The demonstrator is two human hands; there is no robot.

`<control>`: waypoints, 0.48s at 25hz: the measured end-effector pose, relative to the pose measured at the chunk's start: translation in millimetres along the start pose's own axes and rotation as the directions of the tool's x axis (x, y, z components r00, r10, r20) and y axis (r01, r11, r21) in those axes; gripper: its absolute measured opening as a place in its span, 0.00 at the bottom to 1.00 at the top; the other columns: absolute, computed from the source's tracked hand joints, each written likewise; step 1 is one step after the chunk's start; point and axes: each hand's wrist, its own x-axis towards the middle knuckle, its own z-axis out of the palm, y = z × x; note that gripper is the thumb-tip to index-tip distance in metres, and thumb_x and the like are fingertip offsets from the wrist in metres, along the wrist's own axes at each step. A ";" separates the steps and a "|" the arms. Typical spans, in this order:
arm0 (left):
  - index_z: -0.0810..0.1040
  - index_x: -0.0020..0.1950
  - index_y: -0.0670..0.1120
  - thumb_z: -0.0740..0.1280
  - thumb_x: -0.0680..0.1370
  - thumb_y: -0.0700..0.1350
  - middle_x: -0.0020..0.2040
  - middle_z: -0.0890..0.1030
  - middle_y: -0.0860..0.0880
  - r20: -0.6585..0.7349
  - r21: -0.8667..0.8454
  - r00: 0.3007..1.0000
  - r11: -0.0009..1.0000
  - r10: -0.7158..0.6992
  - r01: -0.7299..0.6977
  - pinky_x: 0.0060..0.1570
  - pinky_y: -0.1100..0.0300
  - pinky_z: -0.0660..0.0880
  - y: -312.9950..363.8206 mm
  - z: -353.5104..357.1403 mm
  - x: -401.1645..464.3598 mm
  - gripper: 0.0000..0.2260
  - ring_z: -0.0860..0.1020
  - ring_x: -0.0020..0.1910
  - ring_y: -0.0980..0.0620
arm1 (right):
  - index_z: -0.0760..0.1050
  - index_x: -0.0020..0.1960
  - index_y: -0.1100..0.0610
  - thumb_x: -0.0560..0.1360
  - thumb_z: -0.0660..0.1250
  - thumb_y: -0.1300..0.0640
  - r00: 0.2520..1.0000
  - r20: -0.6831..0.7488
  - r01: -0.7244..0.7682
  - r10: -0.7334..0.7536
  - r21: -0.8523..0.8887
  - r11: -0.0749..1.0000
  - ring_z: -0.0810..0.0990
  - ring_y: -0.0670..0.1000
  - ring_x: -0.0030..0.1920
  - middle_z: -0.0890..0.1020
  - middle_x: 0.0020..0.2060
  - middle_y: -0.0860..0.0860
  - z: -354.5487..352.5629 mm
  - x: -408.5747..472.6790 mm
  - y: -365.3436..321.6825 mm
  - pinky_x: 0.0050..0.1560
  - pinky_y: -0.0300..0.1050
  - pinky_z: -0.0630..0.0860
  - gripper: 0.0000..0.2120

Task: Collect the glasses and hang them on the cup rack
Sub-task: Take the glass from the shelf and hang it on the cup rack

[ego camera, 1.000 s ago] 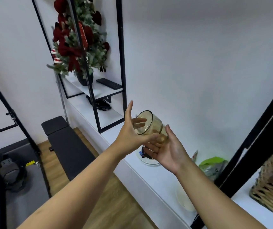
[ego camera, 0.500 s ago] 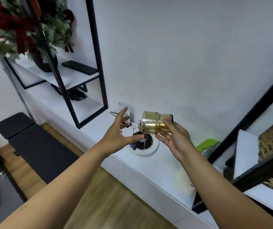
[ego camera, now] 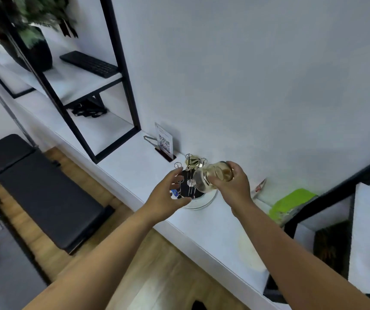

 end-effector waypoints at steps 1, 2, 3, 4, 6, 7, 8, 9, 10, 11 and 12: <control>0.65 0.79 0.59 0.79 0.74 0.43 0.70 0.77 0.55 0.002 -0.009 1.000 1.000 -0.026 0.026 0.61 0.61 0.73 -6.1 8.0 10.0 0.38 0.77 0.65 0.57 | 0.75 0.70 0.49 0.66 0.85 0.54 1.000 0.015 0.010 -0.009 -0.045 0.999 0.84 0.48 0.57 0.83 0.55 0.43 0.9 11.7 10.0 0.61 0.48 0.80 0.35; 0.65 0.79 0.59 0.79 0.75 0.42 0.70 0.77 0.55 0.003 -0.017 0.999 0.999 -0.048 0.048 0.61 0.61 0.74 -11.6 15.4 19.6 0.38 0.77 0.65 0.58 | 0.75 0.69 0.47 0.65 0.85 0.53 0.999 0.032 0.020 -0.018 -0.081 0.997 0.83 0.47 0.57 0.82 0.55 0.40 1.5 22.4 18.8 0.61 0.47 0.79 0.36; 0.66 0.79 0.58 0.79 0.75 0.41 0.70 0.77 0.55 0.002 -0.023 0.998 0.997 -0.070 0.070 0.61 0.61 0.74 -16.9 22.3 28.3 0.38 0.77 0.65 0.58 | 0.74 0.67 0.44 0.65 0.85 0.52 0.999 0.048 0.028 -0.023 -0.114 0.993 0.82 0.45 0.56 0.81 0.54 0.37 2.5 31.8 26.7 0.60 0.46 0.79 0.35; 0.66 0.79 0.58 0.79 0.75 0.41 0.70 0.77 0.55 0.000 -0.028 0.996 0.996 -0.090 0.090 0.60 0.60 0.74 -21.8 27.8 35.4 0.38 0.77 0.65 0.57 | 0.73 0.65 0.41 0.64 0.84 0.50 0.998 0.061 0.035 -0.026 -0.141 0.989 0.82 0.43 0.55 0.80 0.53 0.35 4.1 39.3 33.0 0.58 0.45 0.78 0.34; 0.68 0.79 0.57 0.79 0.74 0.42 0.70 0.76 0.55 0.000 -0.041 0.992 0.991 -0.130 0.129 0.60 0.60 0.74 -33.0 37.1 47.6 0.36 0.77 0.65 0.55 | 0.73 0.62 0.39 0.63 0.83 0.50 0.996 0.088 0.046 -0.031 -0.176 0.983 0.81 0.41 0.54 0.81 0.52 0.35 9.8 52.6 44.9 0.56 0.45 0.79 0.32; 0.68 0.79 0.58 0.79 0.75 0.43 0.70 0.76 0.55 0.001 -0.047 0.989 0.988 -0.148 0.148 0.60 0.59 0.74 -38.8 40.9 52.5 0.36 0.77 0.65 0.54 | 0.73 0.62 0.39 0.63 0.83 0.50 0.994 0.103 0.051 -0.032 -0.190 0.980 0.82 0.42 0.54 0.81 0.52 0.35 13.5 57.9 50.4 0.57 0.46 0.80 0.32; 0.67 0.79 0.58 0.79 0.75 0.46 0.70 0.76 0.55 0.000 -0.053 0.986 0.985 -0.166 0.166 0.61 0.58 0.74 -45.0 43.4 56.7 0.36 0.77 0.66 0.54 | 0.73 0.62 0.39 0.63 0.83 0.51 0.992 0.121 0.059 -0.034 -0.205 0.977 0.82 0.42 0.54 0.82 0.52 0.35 17.8 62.8 55.7 0.56 0.45 0.80 0.32; 0.66 0.79 0.59 0.79 0.75 0.48 0.69 0.76 0.55 -0.005 -0.058 0.983 0.981 -0.185 0.185 0.60 0.58 0.74 -52.1 45.1 60.6 0.37 0.77 0.66 0.54 | 0.73 0.62 0.39 0.63 0.83 0.51 0.989 0.143 0.070 -0.038 -0.225 0.972 0.82 0.41 0.54 0.82 0.52 0.35 22.7 67.5 61.0 0.55 0.43 0.79 0.32; 0.65 0.80 0.59 0.79 0.75 0.50 0.69 0.76 0.56 -0.009 -0.059 0.980 0.978 -0.199 0.199 0.59 0.60 0.73 -60.2 46.3 65.1 0.37 0.77 0.65 0.54 | 0.73 0.62 0.38 0.63 0.83 0.51 0.985 0.168 0.087 -0.045 -0.251 0.964 0.82 0.40 0.53 0.82 0.52 0.35 28.1 72.5 65.2 0.54 0.40 0.78 0.32; 0.64 0.80 0.59 0.78 0.76 0.51 0.68 0.76 0.56 -0.012 -0.053 0.977 0.976 -0.211 0.210 0.58 0.61 0.72 -68.7 48.7 68.4 0.37 0.77 0.65 0.54 | 0.73 0.62 0.39 0.64 0.84 0.51 0.979 0.196 0.105 -0.050 -0.281 0.954 0.82 0.40 0.53 0.82 0.53 0.36 33.5 76.8 69.4 0.52 0.37 0.76 0.32; 0.63 0.81 0.60 0.77 0.77 0.50 0.68 0.76 0.55 -0.013 -0.038 0.976 0.976 -0.217 0.216 0.58 0.61 0.71 -76.3 51.1 70.9 0.37 0.77 0.65 0.54 | 0.73 0.64 0.40 0.65 0.84 0.52 0.974 0.219 0.124 -0.056 -0.312 0.942 0.82 0.42 0.53 0.82 0.54 0.38 38.7 81.1 72.9 0.52 0.36 0.75 0.33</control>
